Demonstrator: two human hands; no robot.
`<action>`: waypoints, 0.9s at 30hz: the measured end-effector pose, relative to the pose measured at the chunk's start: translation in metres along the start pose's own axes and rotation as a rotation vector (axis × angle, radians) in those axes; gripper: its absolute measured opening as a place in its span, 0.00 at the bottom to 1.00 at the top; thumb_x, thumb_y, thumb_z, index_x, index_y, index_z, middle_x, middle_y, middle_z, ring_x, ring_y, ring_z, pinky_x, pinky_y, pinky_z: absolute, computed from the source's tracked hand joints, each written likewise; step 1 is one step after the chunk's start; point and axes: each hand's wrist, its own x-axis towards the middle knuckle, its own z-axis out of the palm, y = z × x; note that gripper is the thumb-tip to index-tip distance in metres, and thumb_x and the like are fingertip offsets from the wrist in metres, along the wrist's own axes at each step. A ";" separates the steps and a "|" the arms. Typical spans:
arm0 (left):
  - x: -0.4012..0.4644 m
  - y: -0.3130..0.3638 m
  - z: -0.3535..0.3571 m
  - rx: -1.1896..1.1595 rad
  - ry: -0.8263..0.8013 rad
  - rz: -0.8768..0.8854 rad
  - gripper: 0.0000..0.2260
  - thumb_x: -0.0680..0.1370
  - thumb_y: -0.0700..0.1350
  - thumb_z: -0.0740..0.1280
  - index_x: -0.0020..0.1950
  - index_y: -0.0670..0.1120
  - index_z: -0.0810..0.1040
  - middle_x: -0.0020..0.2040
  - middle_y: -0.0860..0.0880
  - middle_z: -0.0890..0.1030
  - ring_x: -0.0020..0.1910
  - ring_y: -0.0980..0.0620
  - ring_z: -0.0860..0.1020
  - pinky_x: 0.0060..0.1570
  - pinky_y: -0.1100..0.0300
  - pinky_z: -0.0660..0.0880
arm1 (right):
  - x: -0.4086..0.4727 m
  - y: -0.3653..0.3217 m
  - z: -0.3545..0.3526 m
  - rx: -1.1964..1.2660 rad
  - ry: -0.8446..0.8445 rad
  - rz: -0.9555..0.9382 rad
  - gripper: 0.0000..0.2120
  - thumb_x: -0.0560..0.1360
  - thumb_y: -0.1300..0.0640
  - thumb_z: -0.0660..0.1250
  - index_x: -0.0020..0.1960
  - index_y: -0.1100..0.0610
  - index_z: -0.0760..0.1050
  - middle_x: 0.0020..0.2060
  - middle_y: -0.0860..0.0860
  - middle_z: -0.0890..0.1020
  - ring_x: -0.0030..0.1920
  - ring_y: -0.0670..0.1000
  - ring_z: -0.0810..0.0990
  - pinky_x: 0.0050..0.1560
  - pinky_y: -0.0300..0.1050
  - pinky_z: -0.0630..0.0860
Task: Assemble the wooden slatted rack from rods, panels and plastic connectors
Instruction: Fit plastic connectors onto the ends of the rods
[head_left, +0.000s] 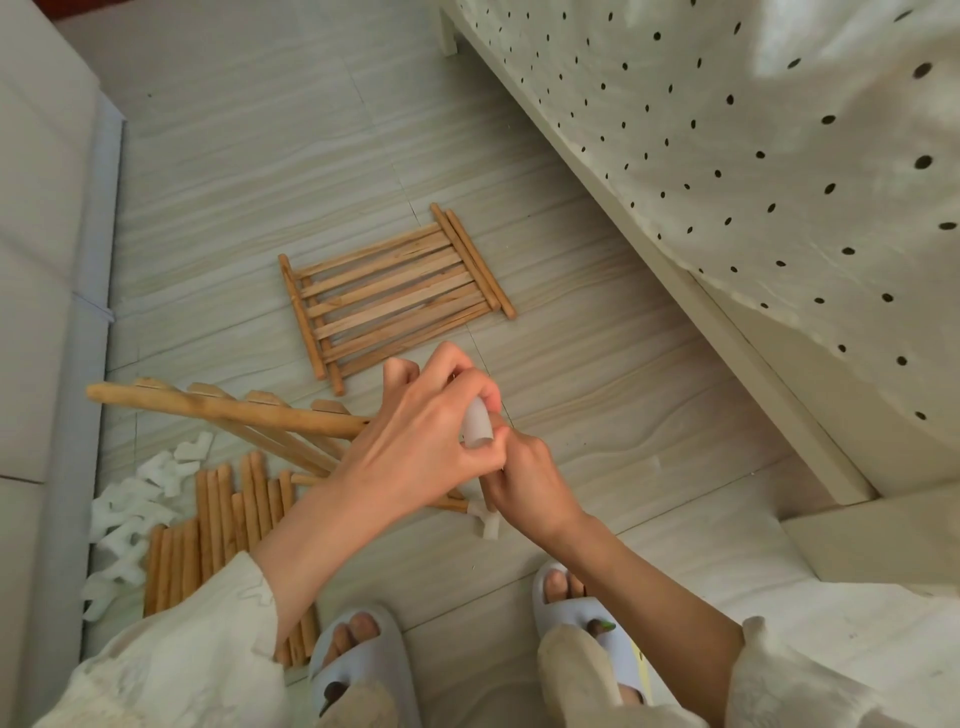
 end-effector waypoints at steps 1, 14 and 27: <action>0.000 -0.002 0.001 0.013 -0.009 0.017 0.15 0.69 0.60 0.61 0.48 0.52 0.75 0.49 0.58 0.65 0.50 0.47 0.62 0.48 0.60 0.62 | 0.000 -0.001 0.000 0.002 -0.005 -0.005 0.23 0.72 0.47 0.48 0.52 0.62 0.73 0.37 0.57 0.79 0.36 0.59 0.76 0.33 0.46 0.67; 0.010 -0.006 -0.075 -0.144 0.102 -0.278 0.15 0.71 0.54 0.71 0.51 0.55 0.68 0.53 0.54 0.63 0.55 0.54 0.66 0.59 0.61 0.65 | 0.002 -0.004 -0.014 0.034 -0.118 0.107 0.08 0.79 0.55 0.62 0.45 0.60 0.70 0.34 0.54 0.77 0.36 0.51 0.77 0.40 0.48 0.74; -0.204 -0.206 0.007 -0.611 0.386 -1.170 0.17 0.77 0.37 0.65 0.65 0.41 0.71 0.58 0.44 0.76 0.54 0.46 0.76 0.55 0.51 0.74 | 0.084 -0.038 -0.005 -0.185 -0.035 0.135 0.12 0.81 0.57 0.57 0.57 0.64 0.72 0.40 0.59 0.78 0.42 0.61 0.75 0.37 0.42 0.59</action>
